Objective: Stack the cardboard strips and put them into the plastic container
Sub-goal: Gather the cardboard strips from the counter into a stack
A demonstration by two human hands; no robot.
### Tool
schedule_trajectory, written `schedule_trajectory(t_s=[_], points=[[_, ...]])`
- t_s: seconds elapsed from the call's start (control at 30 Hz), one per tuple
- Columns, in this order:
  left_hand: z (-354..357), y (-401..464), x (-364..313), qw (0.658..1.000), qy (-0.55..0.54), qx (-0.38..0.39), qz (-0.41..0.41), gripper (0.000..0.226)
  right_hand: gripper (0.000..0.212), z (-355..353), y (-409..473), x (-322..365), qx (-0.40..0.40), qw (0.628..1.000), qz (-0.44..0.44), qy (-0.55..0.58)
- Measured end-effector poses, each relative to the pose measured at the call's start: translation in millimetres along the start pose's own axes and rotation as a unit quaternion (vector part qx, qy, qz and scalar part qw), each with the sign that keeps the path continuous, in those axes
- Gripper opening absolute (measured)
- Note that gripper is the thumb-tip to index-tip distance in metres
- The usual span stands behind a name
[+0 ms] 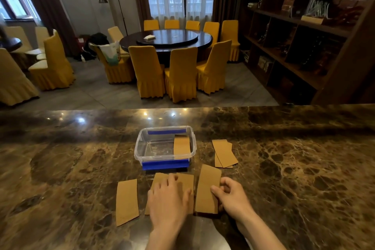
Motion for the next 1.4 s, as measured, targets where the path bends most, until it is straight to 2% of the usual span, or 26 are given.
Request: schedule_trajectory(t_s=[0.07, 0.1, 0.3, 0.4, 0.47, 0.57, 0.63, 0.7, 0.87, 0.93, 1.0, 1.07, 1.13, 1.2, 1.27, 1.4], points=[[5, 6, -3, 0.994, 0.095, 0.047, 0.014, 0.077, 0.008, -1, 2, 0, -0.010, 1.000, 0.013, -0.005], [9, 8, -5, 0.992, 0.110, 0.062, 0.023, 0.080, 0.007, -1, 3, 0, -0.014, 1.000, 0.019, -0.010], [15, 18, -19, 0.994, 0.091, 0.067, 0.013, 0.076, 0.010, -3, 7, 1, -0.016, 0.999, 0.038, -0.013], [13, 23, -25, 0.999, 0.001, 0.042, 0.013, 0.071, 0.015, -5, 8, 2, -0.017, 0.999, 0.039, -0.004], [9, 25, -23, 0.993, -0.113, 0.011, -0.027, 0.061, 0.017, -8, 9, 3, -0.010, 0.999, 0.038, 0.012], [12, 25, -17, 0.949, -0.296, -0.011, -0.111, 0.039, 0.015, -10, 9, 4, 0.010, 0.998, 0.045, 0.036], [14, 28, -19, 0.910, -0.396, -0.016, -0.124, 0.031, 0.013, -7, 8, 6, 0.033, 0.996, 0.050, 0.060], [14, 32, -26, 0.888, -0.449, -0.002, -0.104, 0.028, 0.011, -3, 7, 8, 0.057, 0.994, 0.046, 0.083], [19, 34, -25, 0.869, -0.488, 0.026, -0.078, 0.026, 0.020, 3, 3, 17, 0.078, 0.990, 0.028, 0.117], [19, 33, -19, 0.884, -0.462, 0.028, -0.066, 0.026, 0.022, 8, 1, 20, 0.091, 0.990, 0.022, 0.102], [9, 31, -4, 0.922, -0.383, -0.010, -0.054, 0.022, 0.024, 11, 0, 21, 0.085, 0.993, 0.016, 0.077], [-7, 26, 19, 0.963, -0.258, -0.053, -0.062, 0.022, 0.027, 12, 2, 20, 0.069, 0.995, 0.018, 0.063], [-18, 20, 38, 0.990, -0.110, -0.051, -0.067, 0.032, 0.032, 16, 3, 18, 0.064, 0.996, 0.028, 0.063], [-18, 17, 49, 0.998, 0.010, -0.006, -0.069, 0.055, 0.032, 22, 4, 16, 0.066, 0.995, 0.035, 0.063], [-11, 15, 53, 0.994, 0.069, 0.039, -0.071, 0.074, 0.028, 29, 5, 15, 0.072, 0.994, 0.039, 0.070], [-7, 13, 54, 0.995, 0.045, 0.044, -0.081, 0.077, 0.026, 40, 5, 16, 0.074, 0.996, 0.022, 0.053]])
Point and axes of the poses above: each hand's wrist, its own y-axis towards the middle knuckle, its own z-axis out of the palm, x = y × z, the point moved 9 cm from there along y, towards the middle knuckle, and after that the axes turned 15 degrees about z, right-handed, at the moved point
